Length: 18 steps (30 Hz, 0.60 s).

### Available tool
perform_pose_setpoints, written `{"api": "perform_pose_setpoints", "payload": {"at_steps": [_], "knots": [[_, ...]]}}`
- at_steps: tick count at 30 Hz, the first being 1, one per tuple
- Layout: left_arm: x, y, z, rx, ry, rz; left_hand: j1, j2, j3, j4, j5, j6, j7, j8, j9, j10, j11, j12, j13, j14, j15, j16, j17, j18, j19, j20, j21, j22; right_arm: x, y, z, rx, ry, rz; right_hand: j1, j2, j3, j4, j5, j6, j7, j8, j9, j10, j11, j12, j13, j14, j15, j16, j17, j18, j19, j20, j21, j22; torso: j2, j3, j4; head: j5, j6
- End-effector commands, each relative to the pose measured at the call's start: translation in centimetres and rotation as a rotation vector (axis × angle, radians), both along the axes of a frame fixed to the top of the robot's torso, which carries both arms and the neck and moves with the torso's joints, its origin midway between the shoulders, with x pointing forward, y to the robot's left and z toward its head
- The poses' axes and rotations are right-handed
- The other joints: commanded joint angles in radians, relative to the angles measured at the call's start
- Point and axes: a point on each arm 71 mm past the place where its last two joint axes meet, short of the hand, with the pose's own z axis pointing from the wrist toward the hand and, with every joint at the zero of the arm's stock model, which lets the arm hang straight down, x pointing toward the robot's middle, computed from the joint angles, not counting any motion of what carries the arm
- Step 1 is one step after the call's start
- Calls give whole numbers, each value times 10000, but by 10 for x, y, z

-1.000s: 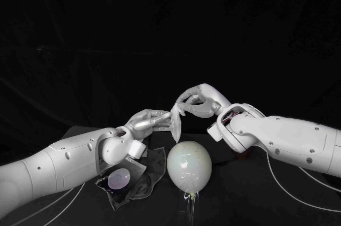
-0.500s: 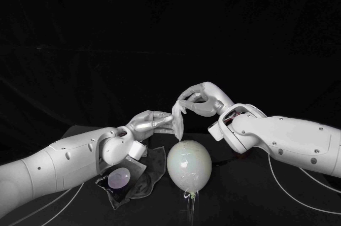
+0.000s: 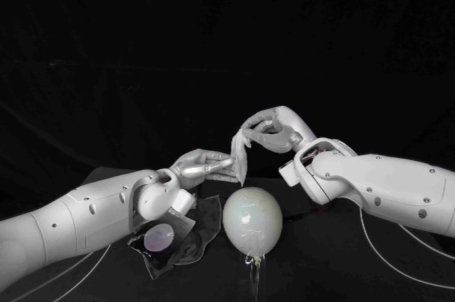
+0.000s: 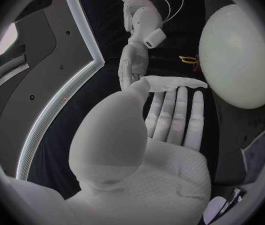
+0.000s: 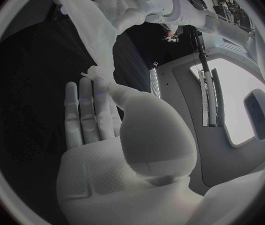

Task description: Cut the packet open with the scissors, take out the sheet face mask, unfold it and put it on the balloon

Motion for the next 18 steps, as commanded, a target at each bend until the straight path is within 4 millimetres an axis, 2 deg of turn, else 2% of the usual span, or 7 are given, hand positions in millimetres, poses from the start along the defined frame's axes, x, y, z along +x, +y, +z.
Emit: {"api": "perform_pose_setpoints", "payload": {"at_steps": [1, 7, 9, 11, 18], "knots": [[0, -2, 1, 206, -143, -27, 137, 4, -42, -23, 15, -30, 2, -24, -17, -10, -25, 2, 15, 69, 34, 15, 22, 196, 99, 9, 60, -8, -1, 0, 2, 147, -157, 7, 12, 134, 33, -34, 34, 53, -3, 70, 433, -4, -95, -42, 16, 35, 10, -37, -7, 176, -52, -8, 58, 18, 0, -1, 2, 2, -1], [0, -2, 1, 194, -240, 75, 217, 73, -21, -35, 16, 55, 16, 16, -11, 62, -75, 38, 26, 182, -13, 80, 67, 236, 166, 7, 89, -5, -1, -1, 2, 147, -135, 10, 12, 134, 33, -34, 34, 53, -3, 70, 433, -4, -95, -42, 16, 35, 10, -37, -7, 176, -52, -8, 58, 18, 3, -1, 4, 4, -2], [0, -3, 1, 181, -275, 114, 400, 245, 109, -82, 19, 267, -7, 127, 24, 328, -215, 164, 67, 423, -131, 230, 147, 305, 299, -5, 159, 17, -1, -1, 2, 146, -123, 20, 12, 134, 33, -34, 34, 53, -3, 70, 433, -4, -95, -42, 16, 35, 10, -37, -7, 176, -52, -8, 58, 18, 1, -3, 3, 0, -11], [1, -3, 2, 184, -314, 151, 576, 320, 233, -145, 19, 350, -42, 168, 29, 434, -279, 191, 62, 536, -198, 319, 206, 358, 393, -1, 205, 28, -1, -1, 2, 149, -124, 26, 12, 134, 33, -34, 34, 53, -3, 70, 433, -4, -95, -42, 16, 35, 10, -37, -7, 176, -52, -8, 58, 18, -2, -5, 0, 3, -15], [1, -3, 2, 368, -493, 234, 1028, 239, 579, -434, 17, 374, -69, 161, -3, 454, -259, 113, 6, 435, -174, 328, 271, 409, 447, 10, 224, 14, -2, -1, 2, 169, -163, 30, 12, 134, 33, -34, 34, 53, -3, 70, 433, -4, -95, -42, 16, 35, 10, -37, -7, 176, -52, -8, 58, 18, 0, 1, 4, -1, -31]]}}
